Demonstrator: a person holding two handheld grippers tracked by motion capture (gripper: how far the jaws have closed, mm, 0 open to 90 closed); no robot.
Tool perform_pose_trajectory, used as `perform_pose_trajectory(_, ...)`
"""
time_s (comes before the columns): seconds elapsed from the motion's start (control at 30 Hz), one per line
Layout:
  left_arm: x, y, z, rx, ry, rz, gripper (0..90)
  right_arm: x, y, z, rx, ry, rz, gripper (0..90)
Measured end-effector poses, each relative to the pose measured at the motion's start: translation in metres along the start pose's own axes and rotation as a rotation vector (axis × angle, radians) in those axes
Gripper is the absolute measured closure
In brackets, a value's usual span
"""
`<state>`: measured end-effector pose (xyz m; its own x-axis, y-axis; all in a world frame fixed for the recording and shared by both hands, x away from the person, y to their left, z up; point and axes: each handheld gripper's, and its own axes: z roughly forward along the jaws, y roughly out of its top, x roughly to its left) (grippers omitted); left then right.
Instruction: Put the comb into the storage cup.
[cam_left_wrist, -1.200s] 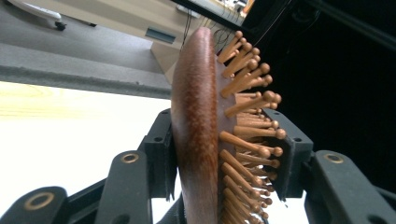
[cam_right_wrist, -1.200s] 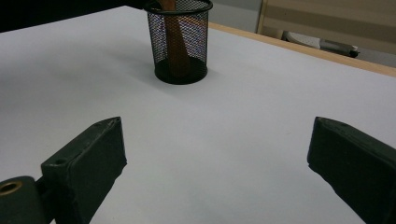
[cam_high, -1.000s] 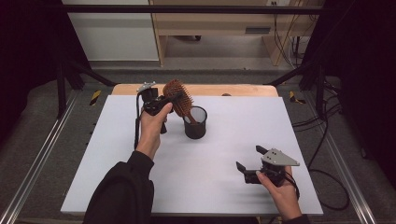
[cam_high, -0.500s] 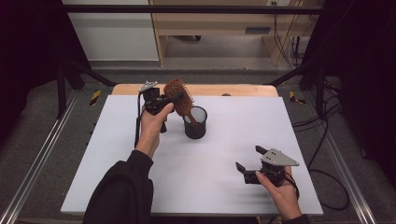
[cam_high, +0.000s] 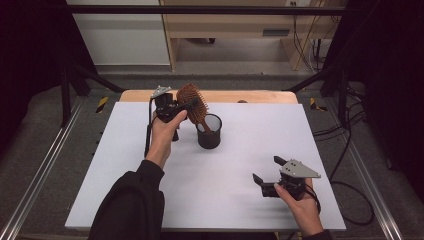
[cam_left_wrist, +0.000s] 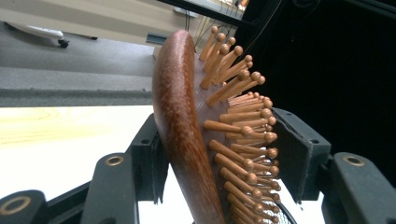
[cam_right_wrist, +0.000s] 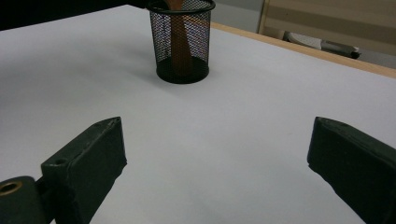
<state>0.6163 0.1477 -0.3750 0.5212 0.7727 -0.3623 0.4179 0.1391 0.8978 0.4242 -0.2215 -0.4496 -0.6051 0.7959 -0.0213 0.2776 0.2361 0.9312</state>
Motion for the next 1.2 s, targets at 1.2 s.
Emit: perform_pose_trajectory(1.2, -0.008, 0.022, -0.009, 0.018, -0.07, 0.034, 52.2, 0.001, 0.0, 0.001, 0.004, -0.002, -0.001, 4.7)
